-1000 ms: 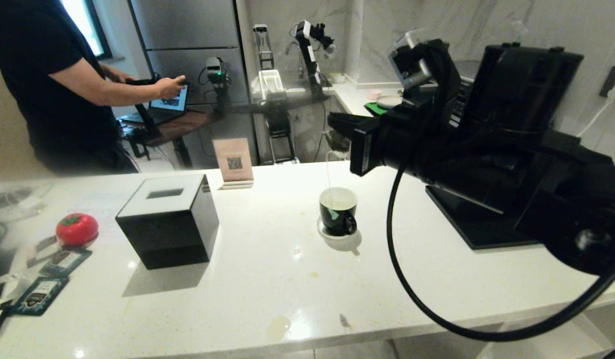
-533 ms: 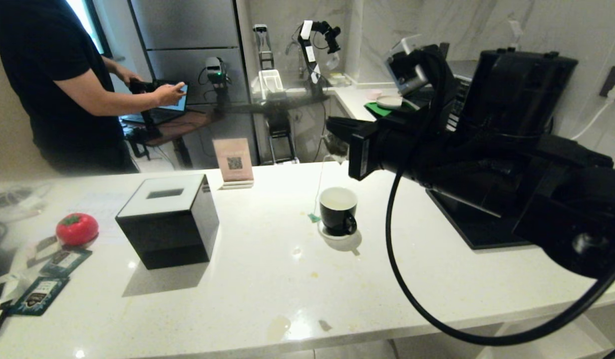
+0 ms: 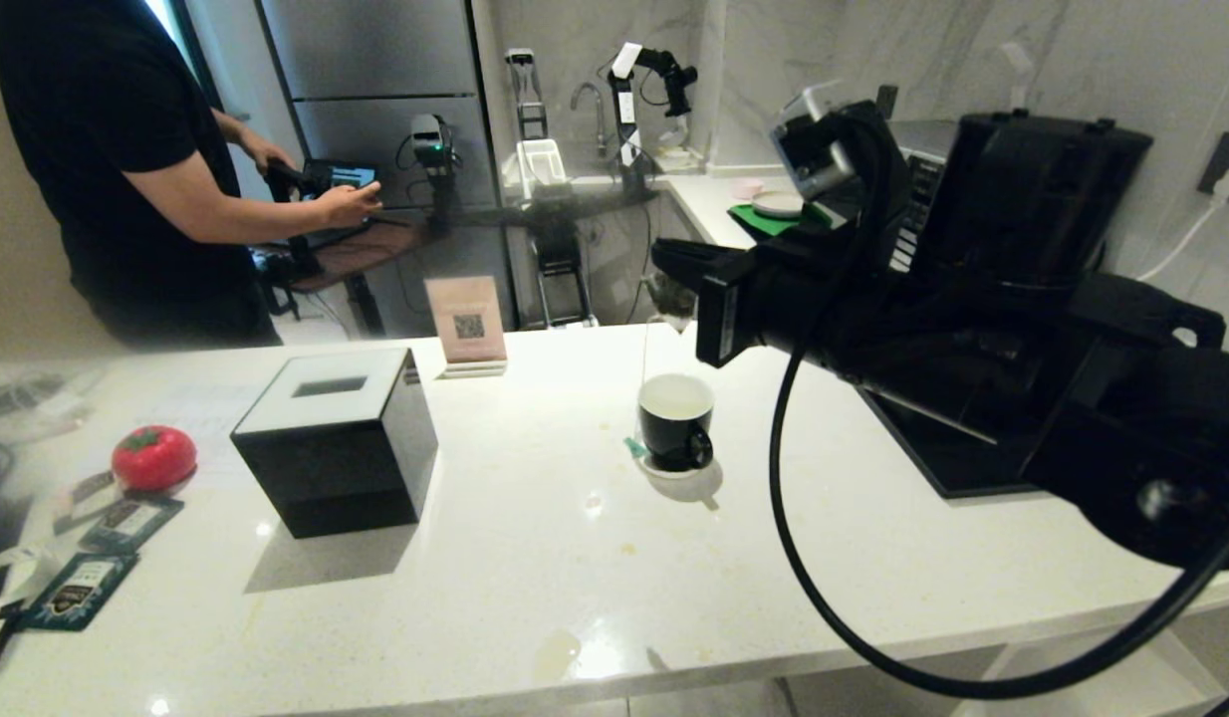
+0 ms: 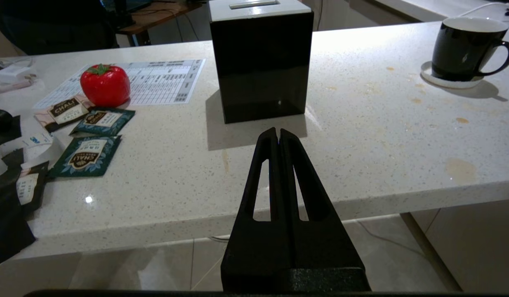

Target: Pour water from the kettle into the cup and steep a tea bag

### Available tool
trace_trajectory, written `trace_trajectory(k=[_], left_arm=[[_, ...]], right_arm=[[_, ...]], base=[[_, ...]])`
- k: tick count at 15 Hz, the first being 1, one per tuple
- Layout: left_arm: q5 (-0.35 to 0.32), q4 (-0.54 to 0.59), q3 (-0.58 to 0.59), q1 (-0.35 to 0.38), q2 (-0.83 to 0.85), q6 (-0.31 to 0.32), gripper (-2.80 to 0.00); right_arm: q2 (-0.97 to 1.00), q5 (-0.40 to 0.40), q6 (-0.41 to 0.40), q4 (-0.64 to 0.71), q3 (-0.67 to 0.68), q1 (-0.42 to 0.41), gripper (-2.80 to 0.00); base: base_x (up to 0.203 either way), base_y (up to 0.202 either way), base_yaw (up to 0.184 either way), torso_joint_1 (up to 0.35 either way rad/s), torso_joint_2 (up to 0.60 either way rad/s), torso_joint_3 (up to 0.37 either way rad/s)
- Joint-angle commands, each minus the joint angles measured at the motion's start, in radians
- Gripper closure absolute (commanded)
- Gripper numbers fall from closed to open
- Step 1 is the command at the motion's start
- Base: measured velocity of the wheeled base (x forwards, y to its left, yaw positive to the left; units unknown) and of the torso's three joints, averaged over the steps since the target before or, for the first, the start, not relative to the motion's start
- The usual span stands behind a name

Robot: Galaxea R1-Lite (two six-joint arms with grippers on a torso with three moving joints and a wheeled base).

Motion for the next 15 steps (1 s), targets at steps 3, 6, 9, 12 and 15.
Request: trace_trajectory(k=[3, 6, 9, 12, 15], left_arm=[[-0.018, 0.043, -0.035, 0.0, 0.001, 0.0, 0.0], [-0.045, 0.064, -0.066, 0.0, 0.036, 0.0, 0.0], [-0.058, 0.065, -0.101, -0.002, 0.116, -0.001, 0.0], [-0.07, 0.064, -0.154, -0.005, 0.243, -0.002, 0.0], [-0.111, 0.059, -0.231, -0.009, 0.387, -0.002, 0.0]], right_arm=[[0.011, 0.002, -0.001, -0.007, 0.0, 0.0, 0.0], [0.015, 0.002, -0.001, -0.007, -0.002, 0.0, 0.0], [0.015, 0.002, -0.001, -0.007, -0.003, 0.0, 0.0], [0.015, 0.002, -0.001, -0.007, -0.003, 0.0, 0.0], [0.015, 0.002, 0.004, -0.028, -0.008, -0.001, 0.0]], base=[[0.0, 0.0, 0.0, 0.0, 0.0, 0.0], [0.0, 0.0, 0.0, 0.0, 0.0, 0.0], [0.0, 0.0, 0.0, 0.0, 0.0, 0.0], [0.0, 0.0, 0.0, 0.0, 0.0, 0.0], [0.0, 0.0, 0.0, 0.0, 0.0, 0.0]])
